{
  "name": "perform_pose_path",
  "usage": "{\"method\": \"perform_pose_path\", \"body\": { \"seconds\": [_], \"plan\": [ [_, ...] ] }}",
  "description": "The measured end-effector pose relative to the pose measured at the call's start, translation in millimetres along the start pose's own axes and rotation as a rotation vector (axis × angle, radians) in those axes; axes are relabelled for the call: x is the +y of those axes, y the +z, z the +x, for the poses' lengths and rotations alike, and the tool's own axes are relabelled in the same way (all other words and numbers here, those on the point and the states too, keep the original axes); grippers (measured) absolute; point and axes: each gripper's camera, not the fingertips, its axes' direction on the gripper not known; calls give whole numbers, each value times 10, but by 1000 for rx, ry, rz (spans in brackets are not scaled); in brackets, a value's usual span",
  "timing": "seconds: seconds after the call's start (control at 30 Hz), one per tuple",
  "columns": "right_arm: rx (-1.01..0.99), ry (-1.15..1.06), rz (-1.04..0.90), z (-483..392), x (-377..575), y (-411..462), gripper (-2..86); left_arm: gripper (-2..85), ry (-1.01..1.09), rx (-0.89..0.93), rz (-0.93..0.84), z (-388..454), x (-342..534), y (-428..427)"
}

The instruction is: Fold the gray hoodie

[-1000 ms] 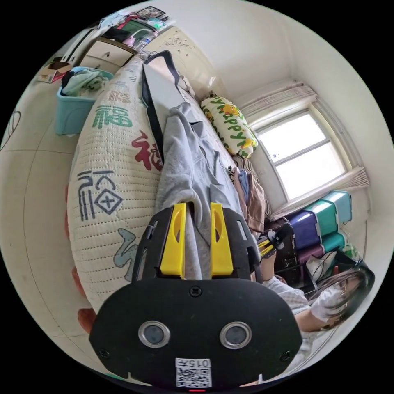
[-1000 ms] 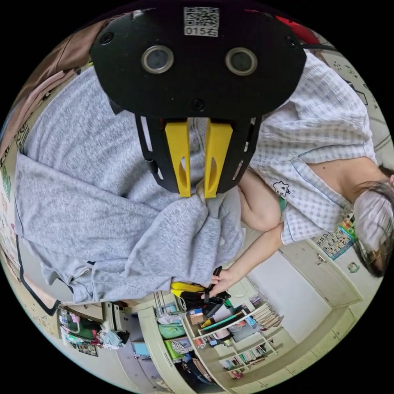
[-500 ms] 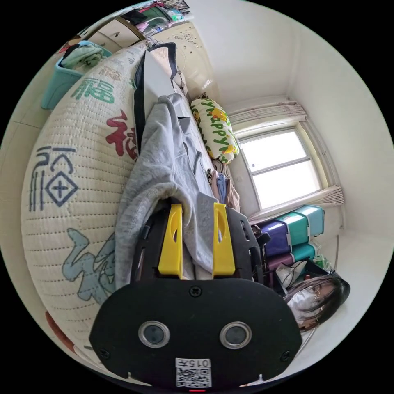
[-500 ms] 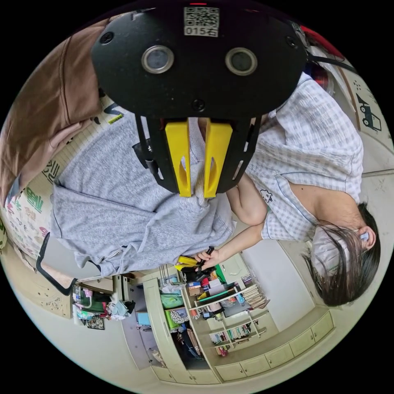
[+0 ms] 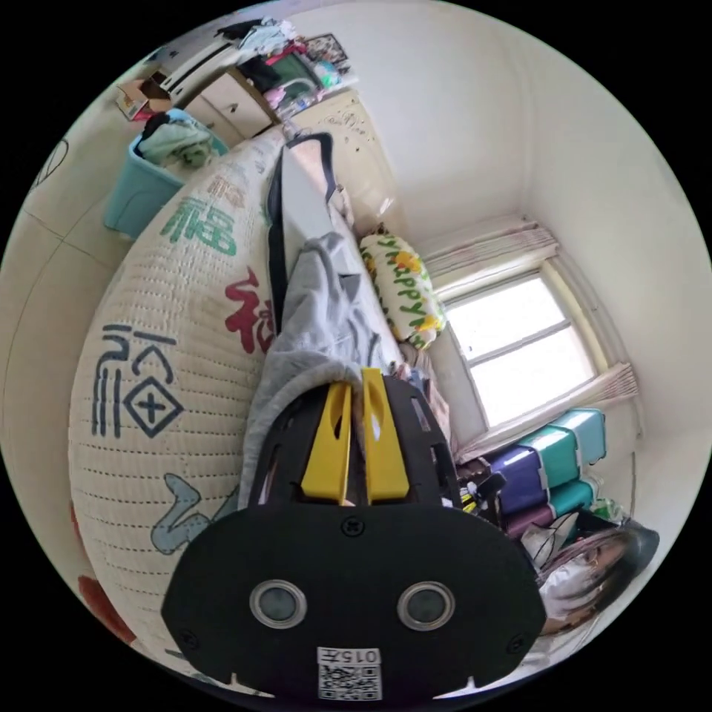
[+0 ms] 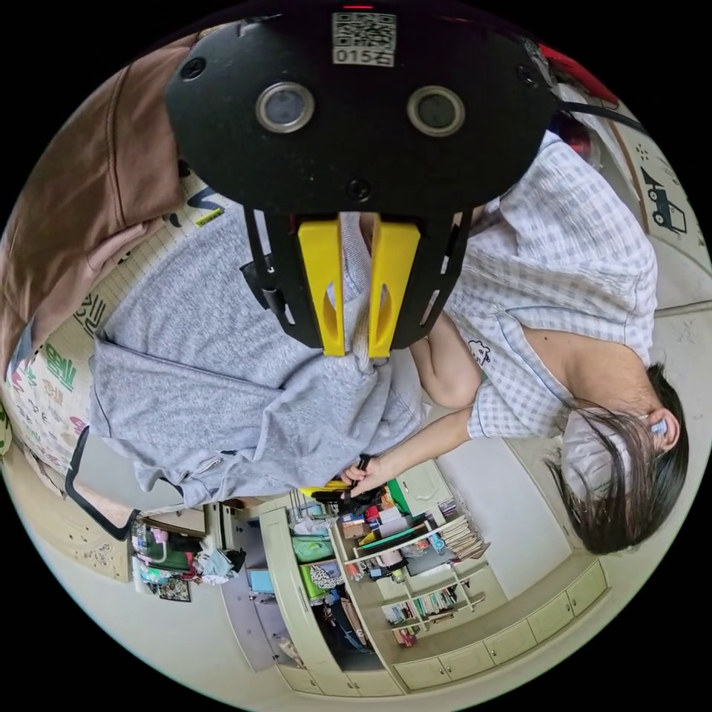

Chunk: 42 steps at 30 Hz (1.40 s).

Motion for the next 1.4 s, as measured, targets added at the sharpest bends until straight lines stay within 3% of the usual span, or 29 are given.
{"method": "perform_pose_path", "body": {
  "seconds": [0.07,0.17,0.27,0.47,0.7,0.93,1.23,1.4],
  "plan": [
    [16,-1,-53,5,-88,74,59,9,27,-52,38,-8,-25,-205],
    [148,53,-72,89,-317,35,55,28,-9,-135,-68,-274,-62,-275],
    [255,72,123,243,-711,-313,50,59,-56,10,-76,-610,-59,-383],
    [223,212,191,1197,-2163,71,86,65,-37,105,-73,-769,-135,-580],
    [8,361,-241,2286,-3371,1651,109,60,-52,121,-54,-904,-170,-771],
    [-34,302,-242,2325,-3762,1882,52,29,-52,117,-44,-974,-182,-878],
    [198,215,-42,1974,-4672,2029,30,-2,45,-28,-11,-823,-154,-1071],
    [354,207,-152,1840,-4830,2695,38,0,-11,-103,-24,-1038,-92,-1114]
  ]
}}
